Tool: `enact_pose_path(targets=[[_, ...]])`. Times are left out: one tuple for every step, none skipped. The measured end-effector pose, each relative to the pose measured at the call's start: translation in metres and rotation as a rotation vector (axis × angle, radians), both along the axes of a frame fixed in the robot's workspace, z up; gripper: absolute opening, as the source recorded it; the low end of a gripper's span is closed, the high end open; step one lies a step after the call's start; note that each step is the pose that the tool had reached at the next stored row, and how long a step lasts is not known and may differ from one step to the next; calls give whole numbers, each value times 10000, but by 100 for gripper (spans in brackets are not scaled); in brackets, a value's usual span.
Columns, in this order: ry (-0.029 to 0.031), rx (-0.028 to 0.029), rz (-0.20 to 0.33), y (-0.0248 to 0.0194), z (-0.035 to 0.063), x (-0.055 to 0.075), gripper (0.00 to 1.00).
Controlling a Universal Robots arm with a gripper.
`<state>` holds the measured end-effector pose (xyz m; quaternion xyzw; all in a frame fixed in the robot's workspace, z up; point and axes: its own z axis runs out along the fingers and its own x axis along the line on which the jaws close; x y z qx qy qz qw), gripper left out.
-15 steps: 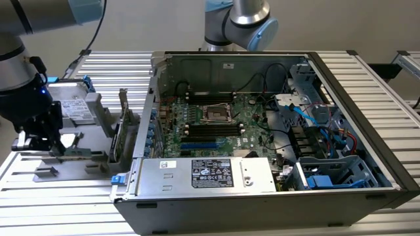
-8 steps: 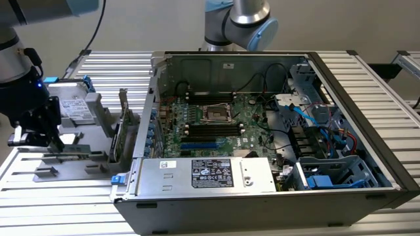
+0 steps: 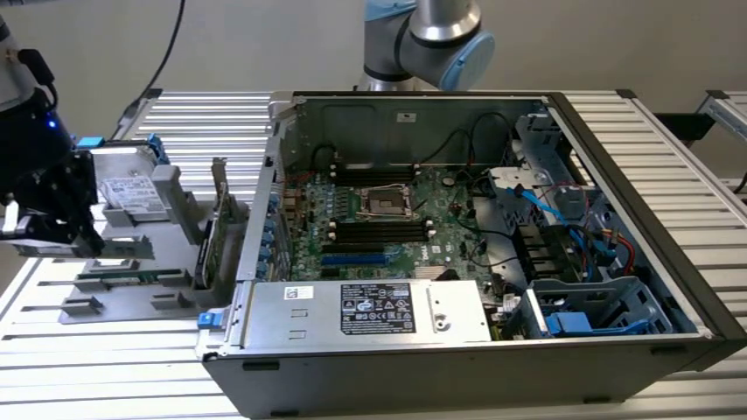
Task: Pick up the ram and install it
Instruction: 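Pick up the ram and move it above insertion slot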
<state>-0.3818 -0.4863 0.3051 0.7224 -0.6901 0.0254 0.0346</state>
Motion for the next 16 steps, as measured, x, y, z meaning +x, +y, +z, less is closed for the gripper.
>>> enact_pose_path(targets=[[-3, 0, 1, 0, 43, 0, 15], [-6, 0, 0, 1, 87, 1, 15], [-8, 0, 0, 2, 134, 4, 15], [-9, -1, -1, 4, 179, 10, 15], [-13, 1, 0, 5, 215, 20, 15], [-16, 3, -1, 8, 249, 32, 15], [-20, 6, 0, 10, 279, 46, 15], [-25, 10, 0, 13, 306, 63, 15], [-35, 18, 0, 18, 331, 83, 15], [-41, 24, 0, 21, 354, 101, 15], [-48, 31, 0, 23, 379, 123, 15], [-54, 40, 0, 25, 403, 145, 15], [-60, 49, 0, 28, 425, 169, 15], [-65, 55, 0, 30, 447, 193, 15], [-68, 61, 0, 33, 469, 217, 15], [-71, 67, 0, 36, 490, 241, 15]])
